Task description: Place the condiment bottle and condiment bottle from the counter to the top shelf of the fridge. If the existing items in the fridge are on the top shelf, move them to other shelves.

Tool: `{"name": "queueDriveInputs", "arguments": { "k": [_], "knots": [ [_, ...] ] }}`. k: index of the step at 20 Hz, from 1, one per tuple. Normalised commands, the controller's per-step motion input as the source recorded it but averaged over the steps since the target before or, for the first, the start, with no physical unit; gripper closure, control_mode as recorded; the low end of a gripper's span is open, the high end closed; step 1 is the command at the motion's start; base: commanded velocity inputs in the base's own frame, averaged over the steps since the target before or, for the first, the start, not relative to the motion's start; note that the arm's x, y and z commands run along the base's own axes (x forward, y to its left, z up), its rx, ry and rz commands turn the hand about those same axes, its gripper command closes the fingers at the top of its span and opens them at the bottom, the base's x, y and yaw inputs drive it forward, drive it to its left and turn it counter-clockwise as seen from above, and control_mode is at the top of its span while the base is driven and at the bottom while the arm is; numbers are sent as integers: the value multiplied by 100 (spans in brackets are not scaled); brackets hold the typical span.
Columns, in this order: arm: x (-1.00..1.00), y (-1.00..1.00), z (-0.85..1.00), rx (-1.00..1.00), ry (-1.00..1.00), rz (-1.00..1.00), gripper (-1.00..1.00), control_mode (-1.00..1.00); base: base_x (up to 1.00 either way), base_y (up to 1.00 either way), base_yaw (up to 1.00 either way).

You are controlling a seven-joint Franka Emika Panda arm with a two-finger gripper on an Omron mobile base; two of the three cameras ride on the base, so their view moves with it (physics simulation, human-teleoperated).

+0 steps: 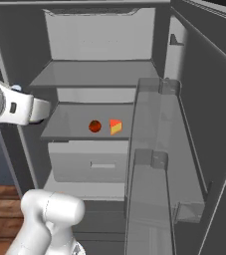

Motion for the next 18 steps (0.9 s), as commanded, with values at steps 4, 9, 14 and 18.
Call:
{"name": "queueDriveInputs", "arguments": {
  "k": [4, 9, 14, 18],
  "knots": [
    [94, -6, 70, 3, -30, 0, 100, -100, 0, 0, 0],
    [100, -10, 16, 1, -7, -1, 100, -100, 0, 0, 0],
    [100, -5, -3, 0, 0, 0, 100, -100, 0, 0, 0],
    [100, 2, -10, 0, 7, 0, 100, -100, 0, 0, 0]
  ]
}}
